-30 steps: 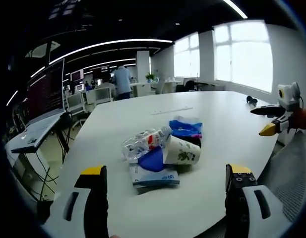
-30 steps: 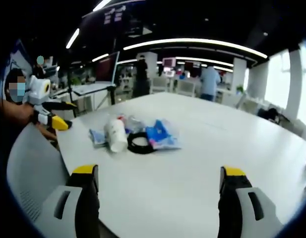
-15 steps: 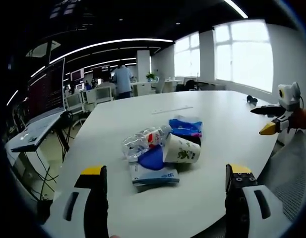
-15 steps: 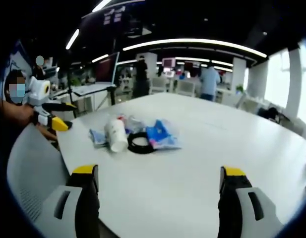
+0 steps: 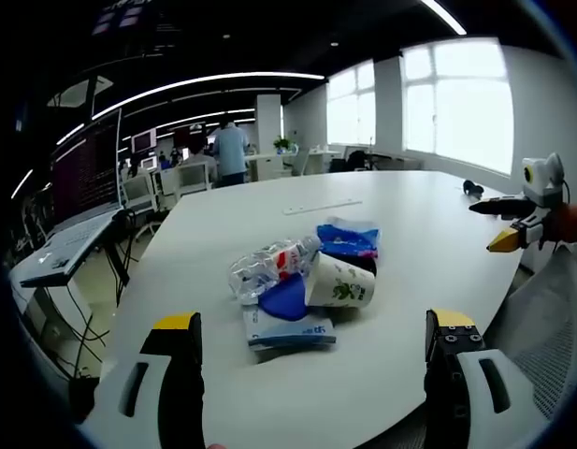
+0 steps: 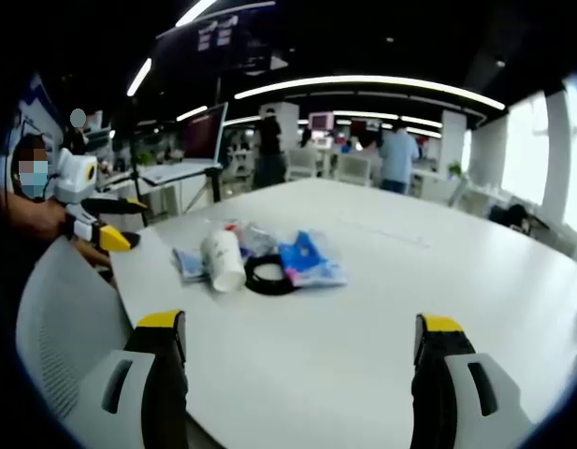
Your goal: Arrange the tabletop items into an orderly group along one side of the table until the central work area is clear of visible clutter.
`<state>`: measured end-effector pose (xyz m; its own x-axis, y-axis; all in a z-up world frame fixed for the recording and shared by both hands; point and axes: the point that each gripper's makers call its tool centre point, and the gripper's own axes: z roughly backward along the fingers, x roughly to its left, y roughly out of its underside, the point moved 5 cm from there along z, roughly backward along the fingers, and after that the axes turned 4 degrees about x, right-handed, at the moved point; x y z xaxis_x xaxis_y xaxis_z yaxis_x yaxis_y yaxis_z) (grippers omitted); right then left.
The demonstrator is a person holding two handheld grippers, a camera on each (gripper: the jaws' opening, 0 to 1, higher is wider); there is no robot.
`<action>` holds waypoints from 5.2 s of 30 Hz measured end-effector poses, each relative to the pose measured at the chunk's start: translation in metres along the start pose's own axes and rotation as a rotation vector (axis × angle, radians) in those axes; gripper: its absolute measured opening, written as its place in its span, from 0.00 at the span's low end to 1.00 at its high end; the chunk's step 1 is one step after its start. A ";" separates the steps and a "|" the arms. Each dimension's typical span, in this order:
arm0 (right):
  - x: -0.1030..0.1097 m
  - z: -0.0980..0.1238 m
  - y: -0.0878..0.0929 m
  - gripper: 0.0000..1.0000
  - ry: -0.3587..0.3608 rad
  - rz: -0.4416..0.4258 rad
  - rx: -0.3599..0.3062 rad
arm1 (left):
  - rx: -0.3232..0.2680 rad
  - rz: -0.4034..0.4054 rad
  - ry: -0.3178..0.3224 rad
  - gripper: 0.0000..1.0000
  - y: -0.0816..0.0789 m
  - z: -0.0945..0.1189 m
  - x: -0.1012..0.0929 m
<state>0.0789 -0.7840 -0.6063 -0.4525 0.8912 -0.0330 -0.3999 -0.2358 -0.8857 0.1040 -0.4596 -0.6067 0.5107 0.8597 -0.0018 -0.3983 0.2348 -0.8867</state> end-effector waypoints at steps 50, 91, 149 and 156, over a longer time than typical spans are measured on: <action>0.001 -0.015 -0.010 1.00 -0.056 0.024 0.027 | 0.016 -0.031 0.029 0.96 -0.011 -0.013 0.007; -0.016 -0.093 -0.027 0.50 -0.087 -0.023 0.146 | 0.055 -0.096 0.096 0.79 -0.039 -0.055 -0.013; -0.054 -0.167 0.003 0.01 0.062 -0.220 0.375 | 0.087 -0.136 0.155 0.77 -0.053 -0.097 -0.021; -0.057 -0.158 0.008 0.00 0.062 -0.185 0.382 | 0.081 -0.137 0.170 0.77 -0.055 -0.102 -0.029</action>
<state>0.2272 -0.7752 -0.6843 -0.3015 0.9507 0.0718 -0.7413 -0.1864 -0.6448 0.1892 -0.5438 -0.6052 0.6825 0.7302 0.0321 -0.3727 0.3854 -0.8441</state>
